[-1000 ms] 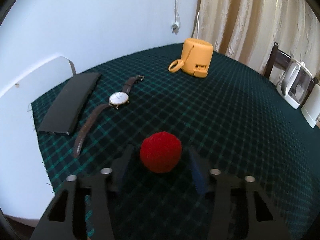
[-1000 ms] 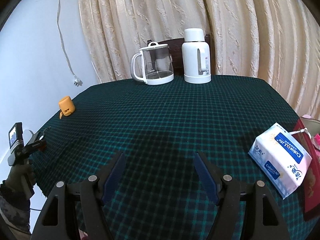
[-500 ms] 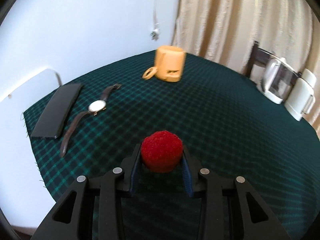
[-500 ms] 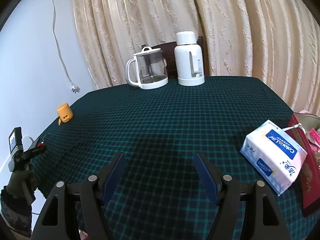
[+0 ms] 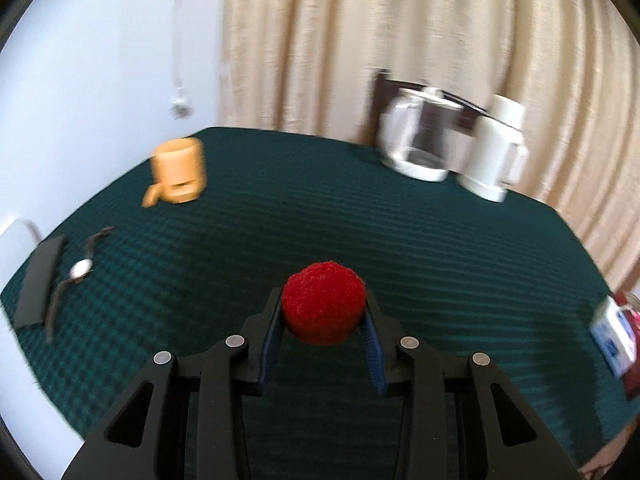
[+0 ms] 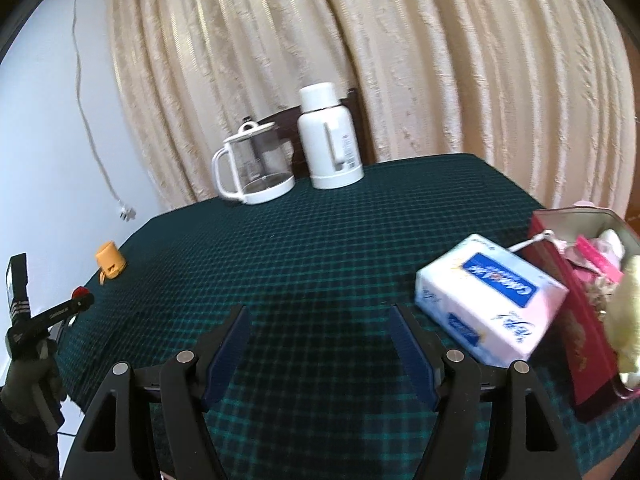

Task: Organize soft objects
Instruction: 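Carry the red pompom ball toward the tin box with the left tool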

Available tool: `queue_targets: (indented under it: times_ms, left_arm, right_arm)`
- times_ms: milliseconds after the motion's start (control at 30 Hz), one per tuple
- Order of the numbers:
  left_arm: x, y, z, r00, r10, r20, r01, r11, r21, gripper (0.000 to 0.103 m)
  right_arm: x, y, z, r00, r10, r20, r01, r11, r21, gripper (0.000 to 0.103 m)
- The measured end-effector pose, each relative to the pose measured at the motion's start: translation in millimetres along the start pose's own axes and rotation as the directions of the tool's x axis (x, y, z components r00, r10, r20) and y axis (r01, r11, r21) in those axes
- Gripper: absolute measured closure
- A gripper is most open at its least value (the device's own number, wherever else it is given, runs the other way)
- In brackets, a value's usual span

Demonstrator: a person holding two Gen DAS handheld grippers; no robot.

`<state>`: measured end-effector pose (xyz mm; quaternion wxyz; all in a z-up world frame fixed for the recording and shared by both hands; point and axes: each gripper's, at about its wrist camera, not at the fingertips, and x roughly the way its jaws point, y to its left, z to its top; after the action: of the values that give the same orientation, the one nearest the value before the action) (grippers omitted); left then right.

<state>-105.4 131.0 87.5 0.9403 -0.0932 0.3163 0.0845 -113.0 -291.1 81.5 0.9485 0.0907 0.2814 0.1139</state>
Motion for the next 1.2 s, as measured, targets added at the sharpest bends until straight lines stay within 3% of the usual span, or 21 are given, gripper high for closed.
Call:
queue_targets:
  times_ms: [267, 667, 967, 1200]
  left_arm:
    - [2.3, -85.8, 5.9, 0.986, -0.166, -0.034, 0.169, 0.980, 0.106, 0.066]
    - [-2.3, -203.1, 5.1, 0.929, -0.354, -0.105, 0.369, 0.898, 0.240, 0.066]
    - [-16.6, -284.2, -3.6, 0.865, -0.474, -0.165, 0.501, 0.800, 0.330, 0.066]
    - [-25.9, -352.3, -18.5, 0.797, -0.549, -0.251, 0.602, 0.693, 0.396, 0.066]
  right_arm:
    - [-23.8, -44.9, 3.4, 0.996, -0.075, 0.057, 0.070, 0.994, 0.081, 0.028]
    - [-67.7, -129.3, 3.8, 0.964, -0.230, 0.132, 0.195, 0.952, 0.238, 0.028]
    - [-76.7, -177.1, -2.2, 0.962, -0.251, 0.106, 0.200, 0.915, 0.351, 0.028]
    - [-76.4, -202.8, -10.8, 0.962, -0.261, 0.076, 0.209, 0.887, 0.412, 0.028]
